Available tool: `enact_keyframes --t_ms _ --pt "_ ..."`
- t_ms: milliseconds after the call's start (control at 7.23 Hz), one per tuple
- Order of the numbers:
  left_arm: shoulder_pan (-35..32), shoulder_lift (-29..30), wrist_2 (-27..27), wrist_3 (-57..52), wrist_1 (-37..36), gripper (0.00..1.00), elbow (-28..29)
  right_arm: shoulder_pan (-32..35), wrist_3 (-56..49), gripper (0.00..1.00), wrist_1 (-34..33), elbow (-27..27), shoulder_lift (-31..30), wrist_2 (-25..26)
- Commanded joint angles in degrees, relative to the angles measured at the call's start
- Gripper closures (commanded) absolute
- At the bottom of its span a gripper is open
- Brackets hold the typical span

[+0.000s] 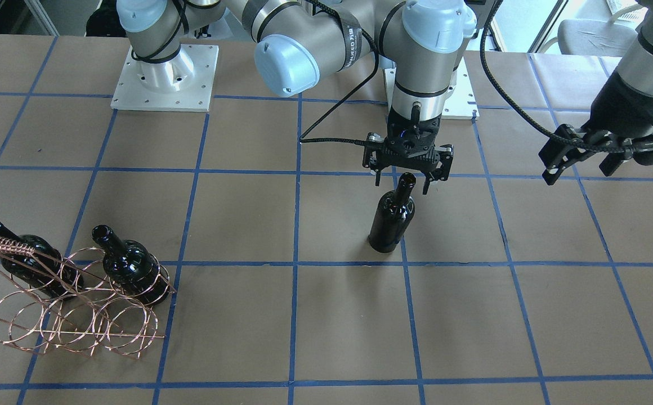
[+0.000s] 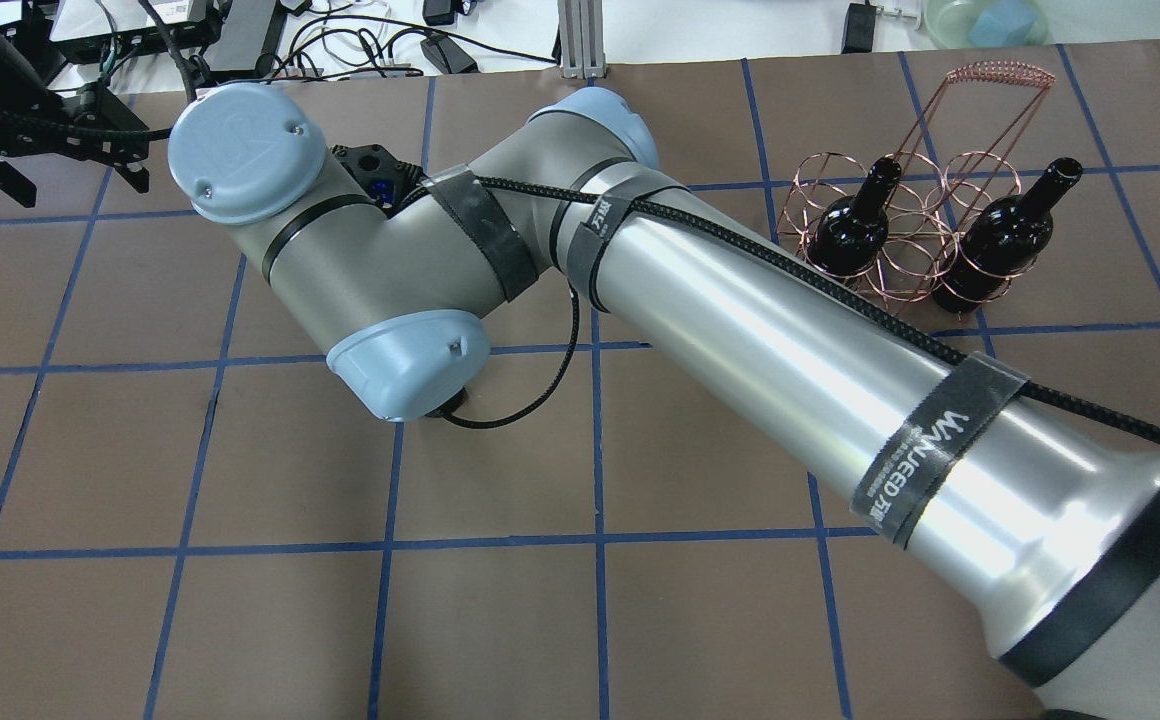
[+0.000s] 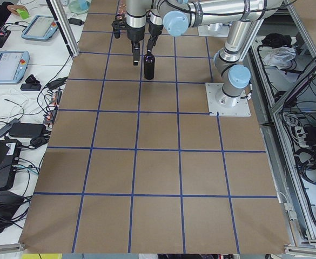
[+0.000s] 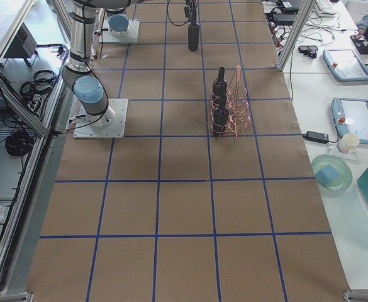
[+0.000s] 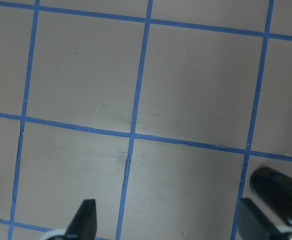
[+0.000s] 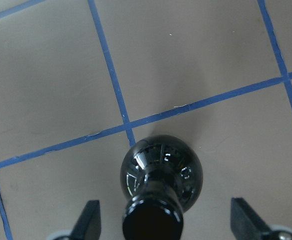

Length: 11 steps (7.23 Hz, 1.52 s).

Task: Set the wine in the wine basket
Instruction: 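Lower the right gripper over the standing bottle and grasp its neck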

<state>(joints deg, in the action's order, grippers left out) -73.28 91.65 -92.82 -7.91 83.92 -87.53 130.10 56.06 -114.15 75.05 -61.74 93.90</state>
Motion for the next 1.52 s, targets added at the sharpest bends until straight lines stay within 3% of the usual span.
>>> enact_keyframes --t_ms 0,553,830,1106,1383 --pt "0.4 -0.3 0.1 -0.2 0.4 0.0 -0.1 -0.1 -1.5 0.16 -0.2 0.3 0.2 2.1" --pt "0.5 0.5 0.1 -0.3 0.2 0.0 -0.1 -0.6 -1.9 0.22 -0.7 0.1 0.0 1.6" --pt "0.6 0.5 -0.1 -0.4 0.1 0.0 -0.1 -0.5 -1.4 0.33 -1.2 0.1 0.0 1.1" --pt "0.6 0.5 -0.1 -0.3 0.1 0.0 -0.1 -0.5 -1.3 0.34 -1.2 0.1 -0.1 -0.3" --pt "0.6 0.5 -0.2 -0.4 0.1 0.0 -0.1 -0.5 -1.3 0.43 -1.2 0.1 0.0 -0.6"
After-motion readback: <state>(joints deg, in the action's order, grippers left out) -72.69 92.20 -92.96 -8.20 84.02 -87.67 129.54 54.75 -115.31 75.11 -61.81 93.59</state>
